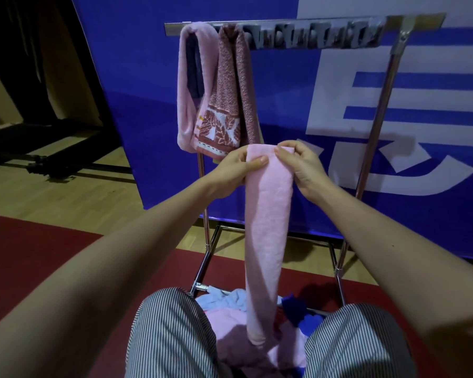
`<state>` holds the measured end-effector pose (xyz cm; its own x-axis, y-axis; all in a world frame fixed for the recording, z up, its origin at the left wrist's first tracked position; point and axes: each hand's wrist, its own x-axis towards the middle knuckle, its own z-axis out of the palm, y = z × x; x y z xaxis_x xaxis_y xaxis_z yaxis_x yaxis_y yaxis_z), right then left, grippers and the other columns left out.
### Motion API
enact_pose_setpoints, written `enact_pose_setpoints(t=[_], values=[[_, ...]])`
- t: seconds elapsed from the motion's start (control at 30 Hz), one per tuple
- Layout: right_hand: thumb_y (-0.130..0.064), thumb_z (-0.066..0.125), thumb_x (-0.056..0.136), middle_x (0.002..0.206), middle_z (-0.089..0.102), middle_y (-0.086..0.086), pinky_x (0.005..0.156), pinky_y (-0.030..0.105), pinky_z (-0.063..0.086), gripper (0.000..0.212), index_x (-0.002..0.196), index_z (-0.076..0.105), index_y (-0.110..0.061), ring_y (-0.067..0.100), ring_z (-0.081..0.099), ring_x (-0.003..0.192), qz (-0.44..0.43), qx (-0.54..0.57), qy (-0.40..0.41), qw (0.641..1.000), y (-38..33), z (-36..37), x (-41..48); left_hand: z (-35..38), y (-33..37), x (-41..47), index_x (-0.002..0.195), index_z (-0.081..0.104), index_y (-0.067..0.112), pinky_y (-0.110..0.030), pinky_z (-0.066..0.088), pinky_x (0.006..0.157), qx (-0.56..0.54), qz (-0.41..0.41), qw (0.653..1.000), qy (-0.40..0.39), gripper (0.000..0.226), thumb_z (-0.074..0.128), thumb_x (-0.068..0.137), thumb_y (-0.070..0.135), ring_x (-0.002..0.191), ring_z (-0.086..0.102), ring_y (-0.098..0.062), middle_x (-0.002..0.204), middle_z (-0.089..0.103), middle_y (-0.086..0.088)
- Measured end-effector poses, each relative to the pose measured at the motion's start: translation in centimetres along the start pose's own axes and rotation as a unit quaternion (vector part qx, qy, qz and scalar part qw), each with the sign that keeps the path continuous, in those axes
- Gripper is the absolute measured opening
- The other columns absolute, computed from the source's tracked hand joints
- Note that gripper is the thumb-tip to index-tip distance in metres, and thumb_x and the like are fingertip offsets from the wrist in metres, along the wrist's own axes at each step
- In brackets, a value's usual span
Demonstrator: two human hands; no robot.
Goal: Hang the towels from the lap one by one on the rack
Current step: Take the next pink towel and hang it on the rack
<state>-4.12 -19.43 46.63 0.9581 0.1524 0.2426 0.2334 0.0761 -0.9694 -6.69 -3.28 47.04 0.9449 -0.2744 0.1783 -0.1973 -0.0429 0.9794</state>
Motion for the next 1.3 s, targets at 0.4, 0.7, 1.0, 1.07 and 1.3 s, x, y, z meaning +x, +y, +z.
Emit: enact_pose_setpoints(t=[0.4, 0.7, 1.0, 1.07, 1.3], values=[[-0.016, 0.069, 0.077, 0.112, 0.066, 0.008, 0.087, 0.034, 0.051, 0.036, 0.111, 0.059, -0.012, 0.021, 0.063, 0.103, 0.204, -0.036, -0.211, 0.955, 3.6, -0.7, -3.2, -0.1, 0.0, 1.1, 0.111, 0.056, 0.009, -0.043, 0.051, 0.091, -0.025, -0.031, 0.991, 0.127, 0.022, 0.053, 0.095, 0.023, 0.104, 0.06, -0.026, 0.108, 0.063, -0.01], [-0.007, 0.062, 0.085, 0.099, 0.068, 0.008, 0.083, 0.031, 0.055, 0.022, 0.107, 0.061, -0.007, 0.018, 0.065, 0.095, 0.163, 0.107, -0.093, 0.976, 1.4, 0.6, -1.6, 0.3, -6.0, -2.6, 0.138, 0.042, 0.021, -0.042, 0.035, 0.11, -0.157, -0.215, 0.957, -0.112, 0.099, 0.004, 0.072, 0.084, 0.13, 0.045, -0.026, 0.138, 0.049, -0.01], [-0.065, 0.058, 0.068, 0.119, 0.064, 0.016, 0.098, 0.045, 0.047, 0.08, 0.127, 0.054, -0.011, 0.029, 0.061, 0.11, 0.272, 0.114, -0.102, 0.95, 3.5, -0.7, -2.2, 0.5, -5.2, -2.3, 0.131, 0.048, 0.004, -0.04, 0.052, 0.093, -0.135, -0.165, 0.97, -0.116, 0.093, 0.082, 0.056, 0.048, 0.11, 0.061, -0.026, 0.123, 0.061, -0.015], [-0.07, 0.07, 0.045, 0.127, 0.06, 0.015, 0.102, 0.046, 0.042, 0.105, 0.131, 0.05, -0.013, 0.029, 0.056, 0.119, 0.294, 0.131, -0.194, 0.927, 4.5, -1.5, -3.4, 0.3, -4.0, -1.8, 0.123, 0.052, 0.005, -0.037, 0.056, 0.083, -0.171, -0.149, 0.971, -0.074, 0.077, 0.079, 0.062, 0.043, 0.101, 0.065, -0.023, 0.113, 0.066, -0.011], [-0.03, 0.091, 0.048, 0.115, 0.066, 0.011, 0.093, 0.038, 0.051, 0.086, 0.122, 0.055, -0.006, 0.024, 0.063, 0.106, 0.279, 0.041, -0.285, 0.916, 5.5, -0.6, -5.0, 0.2, -2.5, -1.1, 0.128, 0.05, 0.003, -0.043, 0.044, 0.096, -0.207, -0.208, 0.951, 0.1, 0.051, 0.051, 0.093, 0.04, 0.108, 0.058, -0.027, 0.124, 0.06, -0.014]])
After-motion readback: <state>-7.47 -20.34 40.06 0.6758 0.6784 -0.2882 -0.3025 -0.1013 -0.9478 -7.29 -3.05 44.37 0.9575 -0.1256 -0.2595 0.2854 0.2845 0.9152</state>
